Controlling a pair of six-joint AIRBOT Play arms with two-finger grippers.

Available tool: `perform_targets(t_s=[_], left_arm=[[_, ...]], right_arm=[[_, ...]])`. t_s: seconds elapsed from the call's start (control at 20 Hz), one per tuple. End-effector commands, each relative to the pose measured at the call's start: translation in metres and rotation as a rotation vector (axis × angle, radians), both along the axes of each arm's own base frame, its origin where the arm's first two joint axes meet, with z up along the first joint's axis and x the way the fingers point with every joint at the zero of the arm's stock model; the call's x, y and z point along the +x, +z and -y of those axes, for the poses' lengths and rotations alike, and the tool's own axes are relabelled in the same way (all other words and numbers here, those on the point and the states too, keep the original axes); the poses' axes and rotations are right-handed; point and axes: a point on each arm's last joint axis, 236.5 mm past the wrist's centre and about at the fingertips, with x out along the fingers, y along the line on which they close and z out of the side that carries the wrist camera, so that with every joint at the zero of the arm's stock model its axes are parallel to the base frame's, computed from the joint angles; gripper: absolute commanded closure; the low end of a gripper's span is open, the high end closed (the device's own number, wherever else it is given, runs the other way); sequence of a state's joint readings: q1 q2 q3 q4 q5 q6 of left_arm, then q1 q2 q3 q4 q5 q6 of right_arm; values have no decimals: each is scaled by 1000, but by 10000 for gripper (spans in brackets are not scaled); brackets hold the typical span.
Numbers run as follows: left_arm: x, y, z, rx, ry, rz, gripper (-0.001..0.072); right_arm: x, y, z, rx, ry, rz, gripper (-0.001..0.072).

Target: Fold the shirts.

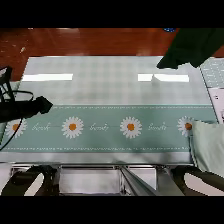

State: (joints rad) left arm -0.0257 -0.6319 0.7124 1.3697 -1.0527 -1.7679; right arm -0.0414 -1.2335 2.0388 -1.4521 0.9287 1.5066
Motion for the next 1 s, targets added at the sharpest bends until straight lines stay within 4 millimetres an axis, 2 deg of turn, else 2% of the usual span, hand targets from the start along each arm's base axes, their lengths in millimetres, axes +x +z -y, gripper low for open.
perform_targets(t_s=[0.0, 0.1, 0.15, 0.25, 0.45, 0.65, 0.75, 0.85, 0.9, 0.95], left_arm=[[-13, 12, 11, -74, 12, 135, 200], [-11, 19, 10, -75, 14, 165, 200], [-11, 19, 10, -75, 14, 164, 200], [-11, 18, 10, -75, 15, 164, 200], [-11, 18, 10, -74, 15, 163, 200], [-11, 18, 10, -74, 15, 163, 200], [-11, 18, 10, -74, 15, 163, 200], [-11, 18, 9, -70, 14, 162, 200], [-10, 17, 7, -52, 8, 167, 200], [-9, 18, 8, -61, 9, 171, 200]], right_arm=[[-50, 40, -59, -39, 160, 90, 685], [-65, 25, -100, -52, 272, 25, 685], [-71, 8, -119, -62, 327, -39, 685], [-77, -43, -158, -82, 430, -198, 685], [-85, -175, -237, -103, 602, -525, 685], [-115, -314, -337, 3, 801, -836, 685], [-130, -373, -376, 9, 849, -963, 684], [-136, -420, -400, 19, 854, -1051, 684], [-134, -436, -404, 49, 821, -1091, 639], [-128, -446, -405, 89, 783, -1113, 418]])
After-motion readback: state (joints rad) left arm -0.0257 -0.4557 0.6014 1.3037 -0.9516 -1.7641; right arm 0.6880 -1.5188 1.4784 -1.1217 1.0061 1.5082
